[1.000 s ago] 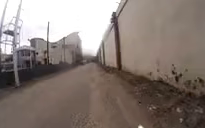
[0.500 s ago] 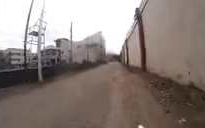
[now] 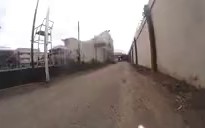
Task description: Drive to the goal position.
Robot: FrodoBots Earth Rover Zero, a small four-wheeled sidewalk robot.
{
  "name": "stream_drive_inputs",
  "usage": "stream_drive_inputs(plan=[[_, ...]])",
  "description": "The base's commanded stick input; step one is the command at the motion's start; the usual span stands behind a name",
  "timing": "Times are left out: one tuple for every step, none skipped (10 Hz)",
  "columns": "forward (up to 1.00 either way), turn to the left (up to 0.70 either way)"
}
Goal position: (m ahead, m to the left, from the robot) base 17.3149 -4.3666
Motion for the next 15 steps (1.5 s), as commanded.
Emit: stream_drive_inputs(plan=[[0.30,0.00],[0.30,0.00],[0.30,0.00],[0.30,0.00],[0.30,0.00],[0.30,0.00],[0.30,0.00],[0.30,-0.05],[0.30,-0.24],[0.30,-0.44],[0.30,-0.54],[0.30,-0.17],[0.30,0.00],[0.30,0.00],[0.30,0.00]])
